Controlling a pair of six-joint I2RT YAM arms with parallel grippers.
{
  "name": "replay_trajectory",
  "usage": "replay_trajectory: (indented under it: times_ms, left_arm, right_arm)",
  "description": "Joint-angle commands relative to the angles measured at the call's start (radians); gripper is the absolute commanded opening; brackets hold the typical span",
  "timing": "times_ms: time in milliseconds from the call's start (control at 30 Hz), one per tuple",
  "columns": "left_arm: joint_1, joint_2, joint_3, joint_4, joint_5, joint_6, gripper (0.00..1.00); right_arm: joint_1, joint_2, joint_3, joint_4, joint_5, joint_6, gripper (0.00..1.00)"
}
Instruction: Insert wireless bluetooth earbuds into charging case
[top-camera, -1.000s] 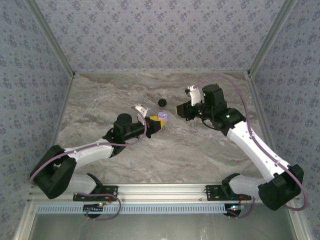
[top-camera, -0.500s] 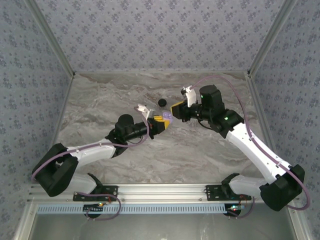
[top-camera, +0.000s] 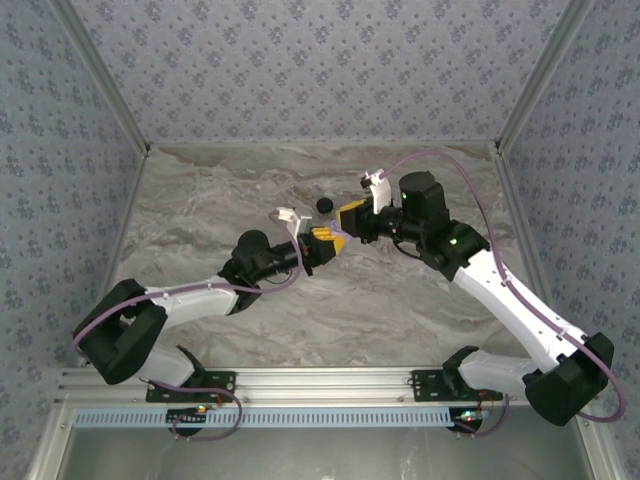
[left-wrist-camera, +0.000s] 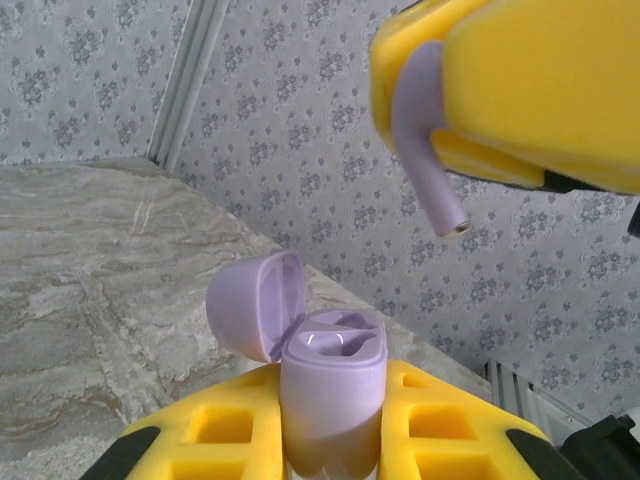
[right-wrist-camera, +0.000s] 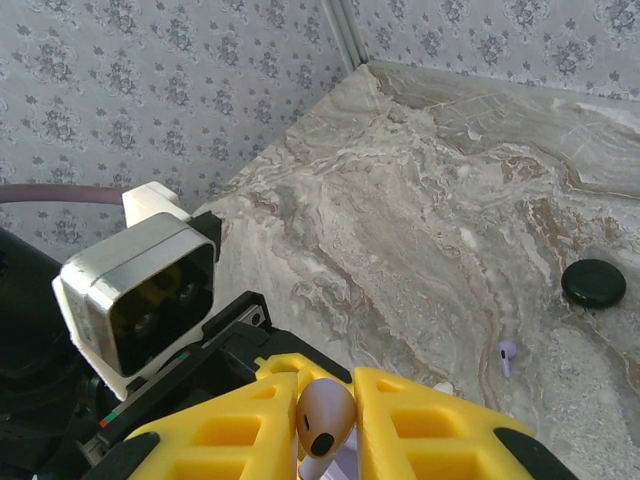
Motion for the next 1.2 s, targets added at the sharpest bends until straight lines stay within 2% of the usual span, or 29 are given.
replay_trajectory:
  times_ms: [0, 1167]
  left_arm:
    - [-0.007, 0.002, 0.034, 0.078, -0.003, -0.015, 0.11]
    - [-0.020, -0.043, 0.027, 0.106, -0.042, -0.002, 0.11]
  right_arm:
    - [0.009, -0.021, -0.010, 0.024, 0.022, 0.017, 0.21]
    - [0.012, -0.014, -0.025, 0.006, 0.048, 0.012, 0.22]
